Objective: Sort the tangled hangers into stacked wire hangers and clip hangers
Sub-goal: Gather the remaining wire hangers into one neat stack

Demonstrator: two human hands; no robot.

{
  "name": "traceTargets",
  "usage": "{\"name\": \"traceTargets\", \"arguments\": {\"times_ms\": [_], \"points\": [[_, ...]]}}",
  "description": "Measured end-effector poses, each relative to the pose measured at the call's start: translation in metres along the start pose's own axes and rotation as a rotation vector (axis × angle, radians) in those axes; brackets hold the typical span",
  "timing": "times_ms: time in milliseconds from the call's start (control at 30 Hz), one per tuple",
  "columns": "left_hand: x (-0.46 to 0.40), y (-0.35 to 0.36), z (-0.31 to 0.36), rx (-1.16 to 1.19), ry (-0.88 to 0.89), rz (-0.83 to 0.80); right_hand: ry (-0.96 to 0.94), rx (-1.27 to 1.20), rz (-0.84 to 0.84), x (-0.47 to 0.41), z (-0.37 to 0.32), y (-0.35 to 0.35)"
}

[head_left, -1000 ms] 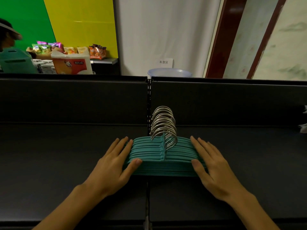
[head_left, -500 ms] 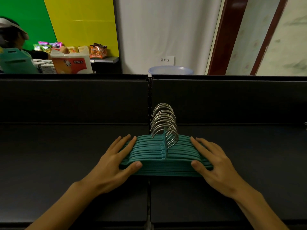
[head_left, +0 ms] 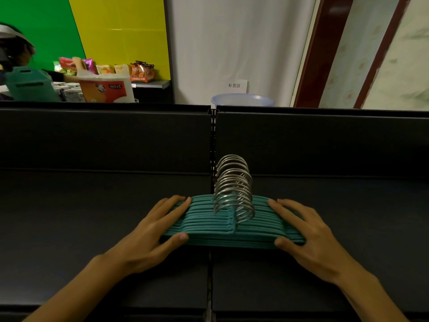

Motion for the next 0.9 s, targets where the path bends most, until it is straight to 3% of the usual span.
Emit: {"name": "traceTargets", "arguments": {"times_ms": [300, 500, 600, 700, 900], "points": [[-0.013, -0.001, -0.016, -0.035, -0.017, 0.04, 0.042, -0.044, 0.008, -0.018, 0.01, 0.001], [-0.017, -0.003, -0.016, -0.182, -0.058, -0.04, 0.086, -0.105, -0.004, -0.017, 0.001, -0.006], [-0.013, -0.022, -0.016, -0.085, -0.062, 0.002, 0.136, -0.236, -0.004, -0.025, -0.02, -0.024], [-0.007, -0.063, -0.02, 0.135, -0.129, 0.114, 0.248, -0.367, -0.15, -0.046, -0.038, -0.025], [0.002, -0.082, -0.072, 0.362, -0.437, -0.001, 0.406, -0.328, -0.302, -0.083, -0.045, 0.025]]}}
Point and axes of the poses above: each hand's wrist, its own x-axis away from the middle knuckle, its own y-axis out of the palm, z = x × y, the point moved 10 cm from there along -x, towards the middle knuckle, and after that the axes turned 3 degrees about y, right-handed, at the moved point
